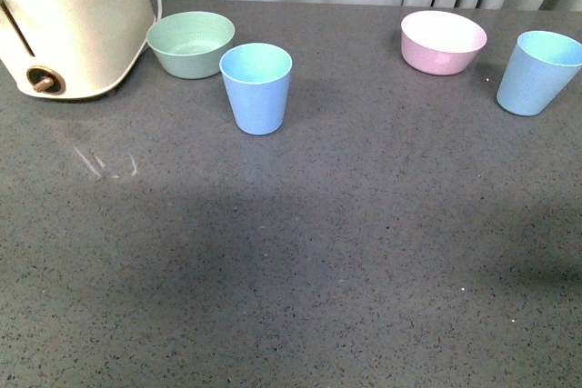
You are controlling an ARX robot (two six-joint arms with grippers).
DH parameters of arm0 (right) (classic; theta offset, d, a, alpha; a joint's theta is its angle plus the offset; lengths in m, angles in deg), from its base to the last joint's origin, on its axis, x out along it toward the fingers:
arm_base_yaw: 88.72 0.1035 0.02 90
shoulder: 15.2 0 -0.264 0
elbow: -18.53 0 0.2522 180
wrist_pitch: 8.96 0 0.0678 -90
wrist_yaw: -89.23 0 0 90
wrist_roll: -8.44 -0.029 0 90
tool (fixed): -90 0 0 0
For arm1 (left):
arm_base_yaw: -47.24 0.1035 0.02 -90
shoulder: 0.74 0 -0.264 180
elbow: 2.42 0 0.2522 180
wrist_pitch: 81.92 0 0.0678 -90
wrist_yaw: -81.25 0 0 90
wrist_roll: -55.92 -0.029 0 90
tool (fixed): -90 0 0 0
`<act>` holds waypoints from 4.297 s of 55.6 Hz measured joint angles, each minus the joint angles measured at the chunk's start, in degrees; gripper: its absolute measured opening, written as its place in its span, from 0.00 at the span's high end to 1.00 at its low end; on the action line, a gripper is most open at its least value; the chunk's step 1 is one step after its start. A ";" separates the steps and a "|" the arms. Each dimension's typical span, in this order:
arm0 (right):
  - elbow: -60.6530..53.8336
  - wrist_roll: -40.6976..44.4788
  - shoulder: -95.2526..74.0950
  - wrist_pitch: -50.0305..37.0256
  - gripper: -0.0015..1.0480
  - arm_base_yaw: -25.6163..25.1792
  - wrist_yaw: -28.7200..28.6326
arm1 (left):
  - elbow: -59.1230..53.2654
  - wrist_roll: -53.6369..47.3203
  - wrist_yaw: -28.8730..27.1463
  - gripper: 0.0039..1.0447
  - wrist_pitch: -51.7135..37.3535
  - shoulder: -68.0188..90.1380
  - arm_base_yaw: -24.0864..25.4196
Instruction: Stack blue cups with both arms
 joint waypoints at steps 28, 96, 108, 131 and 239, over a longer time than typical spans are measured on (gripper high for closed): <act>0.00 0.00 0.00 0.00 0.09 0.00 0.00 | 0.00 0.00 0.00 0.08 0.00 0.00 0.00; 0.00 0.00 0.04 0.00 0.09 0.00 -0.04 | 63.10 20.52 0.31 0.08 7.04 105.09 -25.05; 0.00 0.00 0.04 0.00 0.09 0.00 -0.04 | 69.33 21.81 -0.68 0.08 8.96 110.18 -25.05; 0.00 0.00 0.04 0.00 0.09 0.00 -0.02 | 82.62 28.28 -1.70 0.08 15.04 119.84 -22.43; 0.00 0.00 0.04 0.00 0.09 0.00 -0.02 | 93.35 42.05 -1.68 0.98 27.71 128.93 -40.92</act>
